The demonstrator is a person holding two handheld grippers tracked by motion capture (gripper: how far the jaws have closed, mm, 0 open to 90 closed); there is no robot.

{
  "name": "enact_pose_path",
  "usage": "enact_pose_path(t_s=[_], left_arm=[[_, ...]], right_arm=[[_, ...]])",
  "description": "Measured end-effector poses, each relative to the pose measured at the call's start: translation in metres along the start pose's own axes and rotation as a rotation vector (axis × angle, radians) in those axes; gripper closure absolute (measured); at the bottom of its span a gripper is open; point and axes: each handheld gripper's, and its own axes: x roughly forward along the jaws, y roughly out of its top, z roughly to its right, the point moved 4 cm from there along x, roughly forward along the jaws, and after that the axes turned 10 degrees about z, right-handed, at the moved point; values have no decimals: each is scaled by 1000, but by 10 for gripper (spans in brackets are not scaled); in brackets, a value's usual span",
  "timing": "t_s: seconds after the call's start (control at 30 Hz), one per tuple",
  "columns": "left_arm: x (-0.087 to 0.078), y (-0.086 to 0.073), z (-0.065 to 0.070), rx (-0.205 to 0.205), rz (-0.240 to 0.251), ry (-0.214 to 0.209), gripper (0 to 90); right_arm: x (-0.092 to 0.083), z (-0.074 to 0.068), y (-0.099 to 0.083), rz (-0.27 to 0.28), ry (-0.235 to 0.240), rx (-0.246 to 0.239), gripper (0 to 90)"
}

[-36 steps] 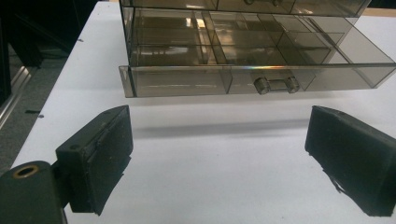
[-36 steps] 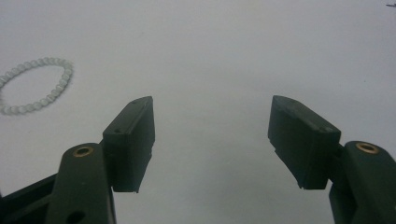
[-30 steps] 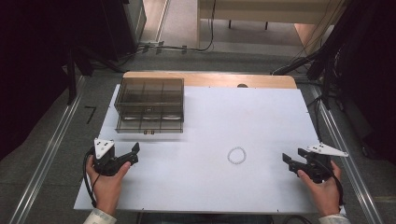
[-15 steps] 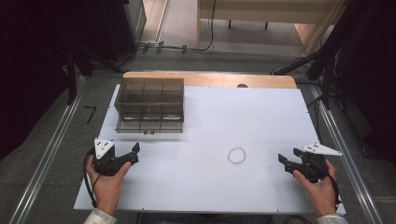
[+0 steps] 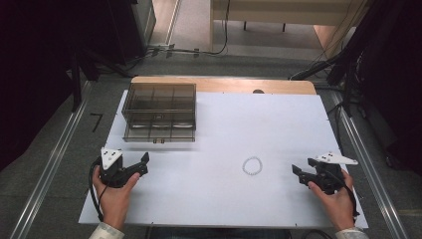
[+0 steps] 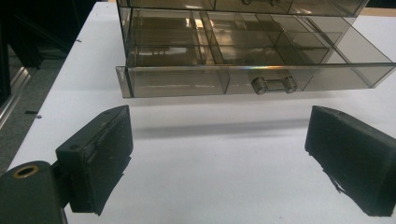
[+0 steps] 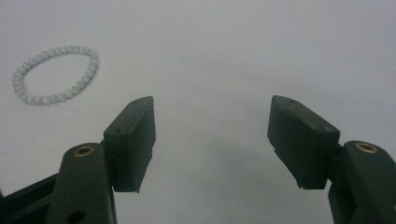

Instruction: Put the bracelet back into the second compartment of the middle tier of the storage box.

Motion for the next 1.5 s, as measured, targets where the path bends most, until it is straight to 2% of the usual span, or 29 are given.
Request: enact_pose_path(t_s=[0.4, 0.97, 1.5], left_arm=[[1, -1, 1, 4, -2, -1, 82], [1, -1, 2, 2, -5, -6, 82], [2, -2, 3, 4, -8, -10, 82]], right_arm=[[5, -10, 3, 3, 20, -18, 309], [17, -29, 7, -14, 75, -40, 315], [21, -31, 7, -20, 82, -48, 316]])
